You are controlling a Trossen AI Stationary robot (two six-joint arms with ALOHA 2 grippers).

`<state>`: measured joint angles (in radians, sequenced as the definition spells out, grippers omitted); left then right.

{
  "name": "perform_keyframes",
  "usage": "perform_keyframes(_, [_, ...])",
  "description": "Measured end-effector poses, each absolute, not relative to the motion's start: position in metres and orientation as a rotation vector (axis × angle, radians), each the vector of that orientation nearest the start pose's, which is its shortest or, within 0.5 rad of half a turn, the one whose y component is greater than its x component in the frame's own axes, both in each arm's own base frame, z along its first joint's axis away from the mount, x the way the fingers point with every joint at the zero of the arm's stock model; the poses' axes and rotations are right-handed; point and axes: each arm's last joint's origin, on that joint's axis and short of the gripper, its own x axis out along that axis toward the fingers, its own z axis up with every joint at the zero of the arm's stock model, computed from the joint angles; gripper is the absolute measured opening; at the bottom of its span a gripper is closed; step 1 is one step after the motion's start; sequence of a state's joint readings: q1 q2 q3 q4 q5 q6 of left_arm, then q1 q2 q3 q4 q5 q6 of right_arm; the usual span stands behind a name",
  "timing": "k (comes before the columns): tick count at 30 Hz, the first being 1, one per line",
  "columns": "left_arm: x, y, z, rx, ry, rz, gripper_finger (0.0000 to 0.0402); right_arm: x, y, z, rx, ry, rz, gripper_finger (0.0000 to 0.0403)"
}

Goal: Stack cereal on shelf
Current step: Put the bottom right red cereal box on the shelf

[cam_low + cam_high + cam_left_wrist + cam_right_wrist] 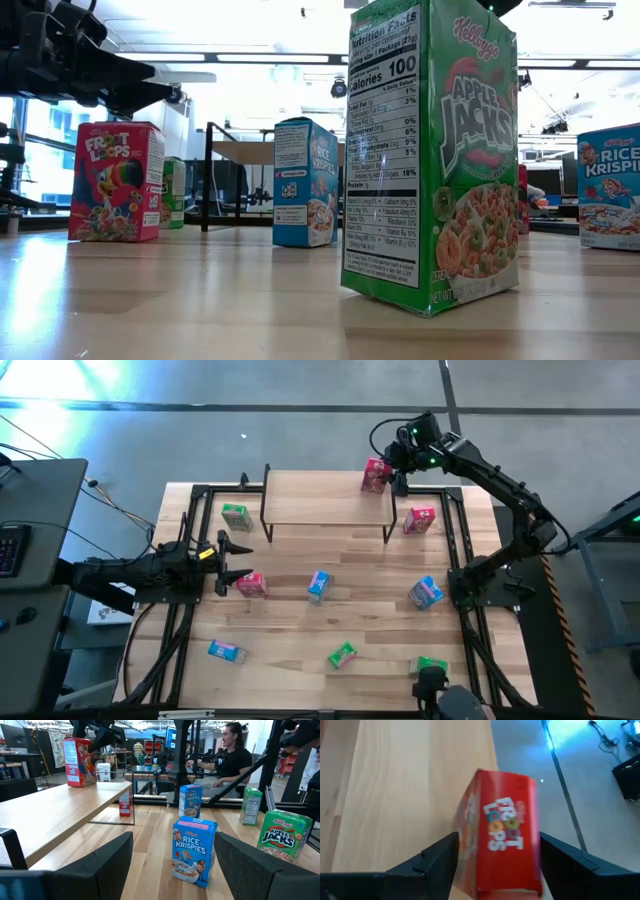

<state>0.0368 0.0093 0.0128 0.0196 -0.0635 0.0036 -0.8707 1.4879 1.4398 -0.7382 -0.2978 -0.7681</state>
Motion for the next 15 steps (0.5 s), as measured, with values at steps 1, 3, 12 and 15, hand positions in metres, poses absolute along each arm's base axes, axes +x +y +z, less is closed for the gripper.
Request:
perform_keyframes(1, [0.097,0.005,0.169,0.003,-0.023,0.100,0.0270,0.208,-0.234,0.349,-0.281,0.820,-0.255,0.0250])
perform_keyframes(3, [0.097,0.005,0.169,0.003,-0.023,0.101,0.0270,0.207,-0.233,0.354,-0.281,0.824,-0.260,0.0250])
perform_keyframes(12, [0.097,0.005,0.169,0.003,-0.023,0.100,0.0270,0.200,-0.227,0.378,-0.267,0.859,-0.275,0.0250])
perform_keyframes(15, [0.097,0.005,0.169,0.003,-0.023,0.100,0.0270,0.197,-0.222,0.391,-0.242,0.861,-0.283,0.0250])
